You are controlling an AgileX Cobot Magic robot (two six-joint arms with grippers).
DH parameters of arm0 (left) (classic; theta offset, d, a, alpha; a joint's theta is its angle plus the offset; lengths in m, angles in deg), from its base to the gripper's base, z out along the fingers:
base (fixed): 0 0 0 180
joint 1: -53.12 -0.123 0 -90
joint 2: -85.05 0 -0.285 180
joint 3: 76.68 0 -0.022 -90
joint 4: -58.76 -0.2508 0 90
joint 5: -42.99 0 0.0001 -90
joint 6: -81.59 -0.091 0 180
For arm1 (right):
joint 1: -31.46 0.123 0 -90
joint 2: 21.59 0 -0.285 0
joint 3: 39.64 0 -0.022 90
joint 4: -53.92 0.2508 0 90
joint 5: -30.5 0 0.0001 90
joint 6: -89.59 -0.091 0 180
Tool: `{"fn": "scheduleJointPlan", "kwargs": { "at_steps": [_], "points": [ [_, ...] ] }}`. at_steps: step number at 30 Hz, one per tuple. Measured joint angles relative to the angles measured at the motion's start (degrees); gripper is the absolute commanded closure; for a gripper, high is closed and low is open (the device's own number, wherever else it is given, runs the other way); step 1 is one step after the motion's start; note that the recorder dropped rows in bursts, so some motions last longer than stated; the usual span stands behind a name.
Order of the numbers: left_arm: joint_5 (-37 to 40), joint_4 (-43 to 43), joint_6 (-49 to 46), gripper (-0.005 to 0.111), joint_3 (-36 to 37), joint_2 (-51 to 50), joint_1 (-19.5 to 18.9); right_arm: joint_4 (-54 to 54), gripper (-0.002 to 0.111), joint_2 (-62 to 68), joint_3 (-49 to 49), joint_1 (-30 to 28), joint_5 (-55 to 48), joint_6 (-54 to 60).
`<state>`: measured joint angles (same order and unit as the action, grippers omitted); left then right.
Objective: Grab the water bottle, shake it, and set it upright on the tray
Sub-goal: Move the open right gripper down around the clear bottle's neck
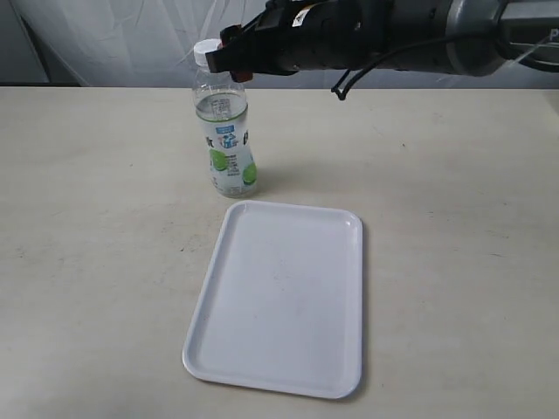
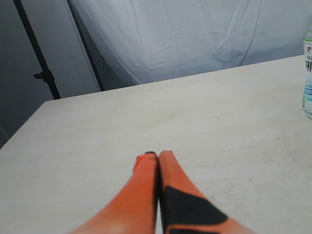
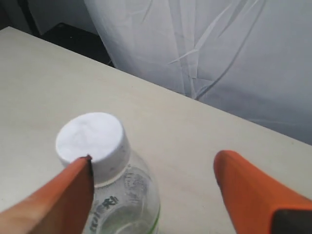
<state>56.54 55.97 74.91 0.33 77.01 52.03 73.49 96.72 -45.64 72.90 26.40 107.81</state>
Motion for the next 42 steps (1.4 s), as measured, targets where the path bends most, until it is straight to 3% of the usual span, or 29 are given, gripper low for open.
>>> {"fn": "scheduleJointPlan", "kwargs": {
  "at_steps": [36,42],
  "points": [
    [0.00,0.00,0.00,0.106,0.00,0.00,0.00,0.12,0.039,8.76,-0.77,2.81,9.82,-0.34],
    [0.00,0.00,0.00,0.106,0.00,0.00,0.00,-3.14,0.039,10.12,-0.77,5.99,14.27,0.12]
  ]
}}
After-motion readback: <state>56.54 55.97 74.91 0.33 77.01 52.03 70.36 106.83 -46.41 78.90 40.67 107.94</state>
